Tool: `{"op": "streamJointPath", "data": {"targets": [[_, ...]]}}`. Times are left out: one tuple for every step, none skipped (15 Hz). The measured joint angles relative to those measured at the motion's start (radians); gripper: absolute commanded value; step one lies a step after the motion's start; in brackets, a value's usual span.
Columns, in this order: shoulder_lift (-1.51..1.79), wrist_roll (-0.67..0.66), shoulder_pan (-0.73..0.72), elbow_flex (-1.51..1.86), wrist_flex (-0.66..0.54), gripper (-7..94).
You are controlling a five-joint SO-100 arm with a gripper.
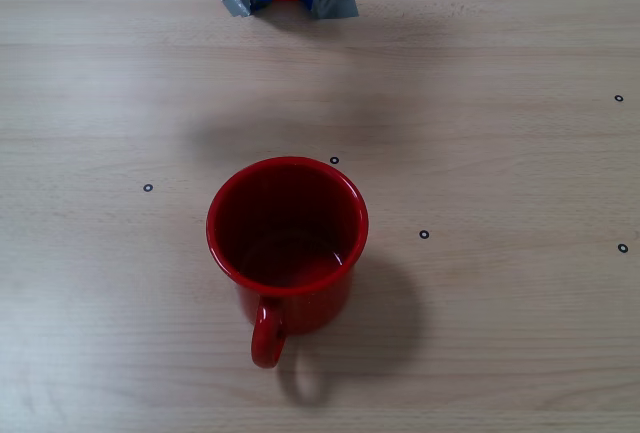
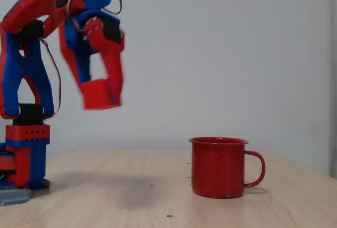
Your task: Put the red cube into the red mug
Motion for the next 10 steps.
{"op": "streamJointPath", "data": {"targets": [[-0.008, 0.006, -0.026, -0.095, 0.002, 0], [-0.009, 0.014, -0.055, -0.160, 0.002, 0], [-0.015, 0.011, -0.092, -0.183, 0.002, 0], [-0.035, 0.025, -0.112, -0.222, 0.002, 0], [-0.057, 0.029, -0.141, -0.262, 0.002, 0], [-0.058, 0.028, -0.186, -0.278, 0.002, 0], [-0.067, 0.041, -0.236, -0.318, 0.002, 0], [-0.075, 0.048, -0.282, -0.353, 0.002, 0], [-0.081, 0.048, -0.324, -0.367, 0.002, 0], [-0.109, 0.061, -0.377, -0.390, 0.002, 0]]}}
